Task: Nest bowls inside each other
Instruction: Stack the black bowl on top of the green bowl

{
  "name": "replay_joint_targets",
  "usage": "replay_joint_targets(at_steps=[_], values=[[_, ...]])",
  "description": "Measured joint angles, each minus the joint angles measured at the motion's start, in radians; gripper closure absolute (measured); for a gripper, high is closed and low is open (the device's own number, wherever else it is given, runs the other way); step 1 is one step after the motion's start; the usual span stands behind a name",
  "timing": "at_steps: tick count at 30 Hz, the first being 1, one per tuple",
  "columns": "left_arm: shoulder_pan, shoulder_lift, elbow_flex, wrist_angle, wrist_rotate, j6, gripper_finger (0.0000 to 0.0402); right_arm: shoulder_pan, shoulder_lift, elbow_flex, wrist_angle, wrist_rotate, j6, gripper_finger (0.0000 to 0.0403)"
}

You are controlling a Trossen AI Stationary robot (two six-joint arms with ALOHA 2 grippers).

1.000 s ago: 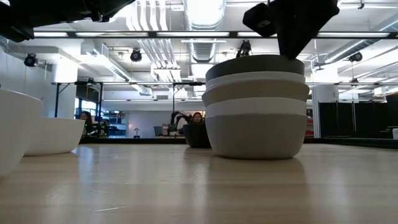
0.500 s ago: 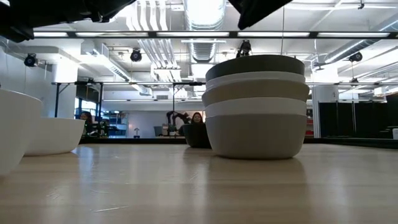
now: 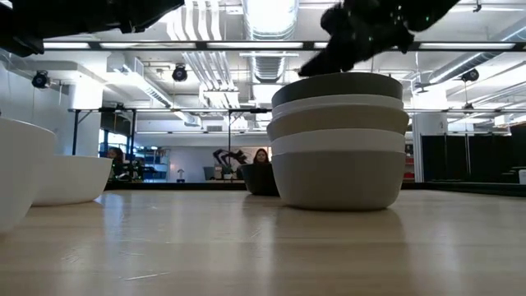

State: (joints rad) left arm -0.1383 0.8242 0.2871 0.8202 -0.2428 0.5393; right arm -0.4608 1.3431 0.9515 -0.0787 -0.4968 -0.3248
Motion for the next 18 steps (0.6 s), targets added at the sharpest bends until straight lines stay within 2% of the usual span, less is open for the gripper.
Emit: replay_joint_targets(at_steps=[3,8,13,18], values=[[0.000,0.000,0.000,-0.001,0.000,0.000,0.0332,-0.052,0.030,-0.004,-0.024,0.001,-0.137,0.0257],[0.002,0.000,0.000,-0.001,-0.002,0.001,0.0332,-0.063,0.148,0.093,-0.210,0.015,-0.339,0.0223],[0.002,0.000,0.000,-0.003,-0.004,0.001,0.0332,-0.036,0.325,0.247,-0.398,0.119,-0.406,0.0201],[0.002,0.000,0.000,-0.018,-0.006,0.000,0.0332,0.000,0.482,0.401,-0.568,0.124,-0.440,0.0198]])
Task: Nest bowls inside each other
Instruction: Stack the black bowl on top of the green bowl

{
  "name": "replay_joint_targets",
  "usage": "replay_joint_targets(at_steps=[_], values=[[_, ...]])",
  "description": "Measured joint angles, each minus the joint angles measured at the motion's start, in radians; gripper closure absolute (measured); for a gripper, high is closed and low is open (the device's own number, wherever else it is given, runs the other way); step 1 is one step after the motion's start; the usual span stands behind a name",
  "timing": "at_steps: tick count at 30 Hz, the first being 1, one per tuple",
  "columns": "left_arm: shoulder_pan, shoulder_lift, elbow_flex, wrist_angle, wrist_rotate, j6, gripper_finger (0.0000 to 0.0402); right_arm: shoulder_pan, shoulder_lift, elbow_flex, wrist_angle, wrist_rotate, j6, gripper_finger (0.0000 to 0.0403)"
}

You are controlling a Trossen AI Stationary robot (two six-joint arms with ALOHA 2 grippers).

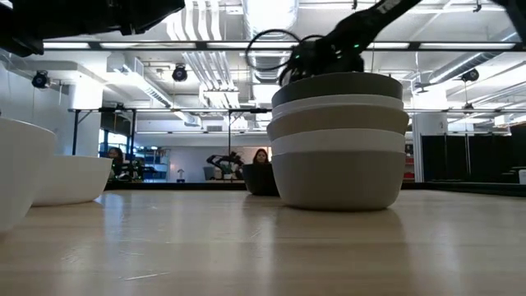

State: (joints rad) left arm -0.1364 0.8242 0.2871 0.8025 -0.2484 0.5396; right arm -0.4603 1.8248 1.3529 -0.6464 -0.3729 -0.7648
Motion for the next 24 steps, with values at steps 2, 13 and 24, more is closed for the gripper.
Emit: replay_joint_targets(at_steps=[2,13,24], values=[[0.000,0.000,0.000,-0.007,0.000,0.000,0.0332,0.015,0.052,0.055,-0.059,0.000,-0.003,0.0198],[0.000,0.000,-0.001,-0.027,-0.001,0.000,0.0332,0.078,0.216,0.211,-0.151,0.065,0.007,0.0215],[0.000,0.000,-0.001,-0.027,-0.004,-0.001,0.0332,0.079,0.203,0.231,-0.215,0.087,0.005,0.0353]])
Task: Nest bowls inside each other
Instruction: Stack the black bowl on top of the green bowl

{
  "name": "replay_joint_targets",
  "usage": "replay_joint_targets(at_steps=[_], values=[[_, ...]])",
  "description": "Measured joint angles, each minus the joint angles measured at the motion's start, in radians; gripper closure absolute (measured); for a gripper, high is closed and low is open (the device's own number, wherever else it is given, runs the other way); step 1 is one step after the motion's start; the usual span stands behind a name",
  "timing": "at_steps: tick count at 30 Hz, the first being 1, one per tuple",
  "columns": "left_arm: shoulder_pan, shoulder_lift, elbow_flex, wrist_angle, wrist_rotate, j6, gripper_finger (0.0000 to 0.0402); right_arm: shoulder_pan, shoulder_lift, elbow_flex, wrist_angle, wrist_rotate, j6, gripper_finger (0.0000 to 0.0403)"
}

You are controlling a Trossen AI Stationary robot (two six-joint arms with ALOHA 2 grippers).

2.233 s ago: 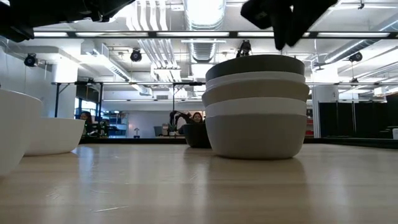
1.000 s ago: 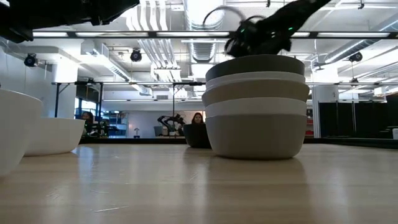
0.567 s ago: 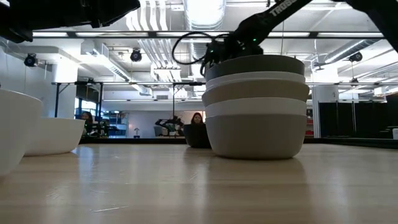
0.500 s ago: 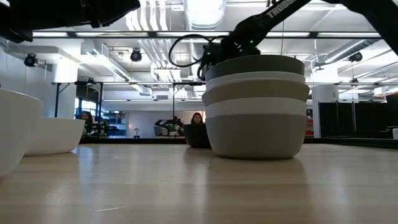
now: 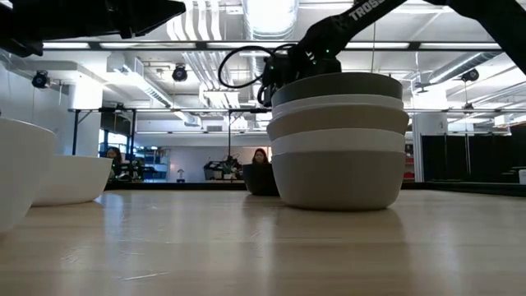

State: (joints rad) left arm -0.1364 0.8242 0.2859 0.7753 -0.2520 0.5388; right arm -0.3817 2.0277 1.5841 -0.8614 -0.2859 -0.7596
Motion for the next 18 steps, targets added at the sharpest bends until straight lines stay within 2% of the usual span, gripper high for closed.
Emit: replay_joint_targets(at_steps=[3,8,12,18], values=[[0.000,0.000,0.000,0.000,0.000,-0.002,0.0332,0.000,0.001,0.000,-0.021,0.000,-0.001,0.0387],[0.000,0.000,0.000,0.000,0.000,-0.004,0.0332,0.000,0.002,-0.003,-0.027,0.000,0.000,0.0386],[0.000,0.000,0.000,0.000,0.000,-0.004,0.0332,0.000,0.002,-0.004,-0.025,0.000,0.000,0.0365],[0.000,0.000,0.000,0.000,0.000,-0.004,0.0332,0.000,0.002,-0.004,-0.019,-0.001,0.050,0.0304]])
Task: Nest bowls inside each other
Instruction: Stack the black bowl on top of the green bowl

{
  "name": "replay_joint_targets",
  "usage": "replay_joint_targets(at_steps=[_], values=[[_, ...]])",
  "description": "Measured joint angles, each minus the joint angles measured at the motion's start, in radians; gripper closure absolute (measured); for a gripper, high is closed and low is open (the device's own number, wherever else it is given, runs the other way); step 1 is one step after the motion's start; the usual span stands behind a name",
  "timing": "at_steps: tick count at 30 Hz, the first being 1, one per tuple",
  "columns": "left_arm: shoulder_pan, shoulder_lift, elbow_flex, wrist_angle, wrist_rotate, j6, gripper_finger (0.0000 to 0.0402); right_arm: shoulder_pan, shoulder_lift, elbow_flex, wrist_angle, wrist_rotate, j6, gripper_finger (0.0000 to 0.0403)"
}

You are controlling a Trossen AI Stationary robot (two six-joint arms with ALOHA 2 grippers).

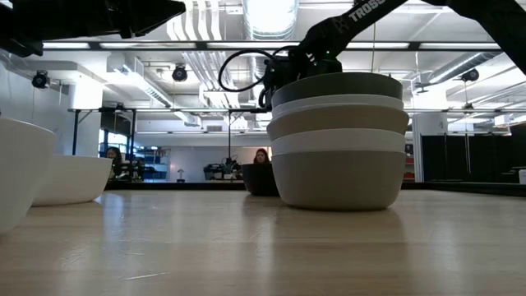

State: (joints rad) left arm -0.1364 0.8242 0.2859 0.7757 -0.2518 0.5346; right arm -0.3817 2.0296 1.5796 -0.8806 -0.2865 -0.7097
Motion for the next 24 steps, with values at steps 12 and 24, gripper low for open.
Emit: replay_joint_targets(at_steps=[12,24], values=[[0.000,0.000,0.001,0.000,0.000,0.000,0.0332,0.005,0.000,-0.024,0.027,0.040,0.002,0.0321],[0.000,0.000,0.002,0.001,0.001,-0.002,0.0332,0.006,0.000,-0.006,-0.007,0.055,-0.005,0.0393]])
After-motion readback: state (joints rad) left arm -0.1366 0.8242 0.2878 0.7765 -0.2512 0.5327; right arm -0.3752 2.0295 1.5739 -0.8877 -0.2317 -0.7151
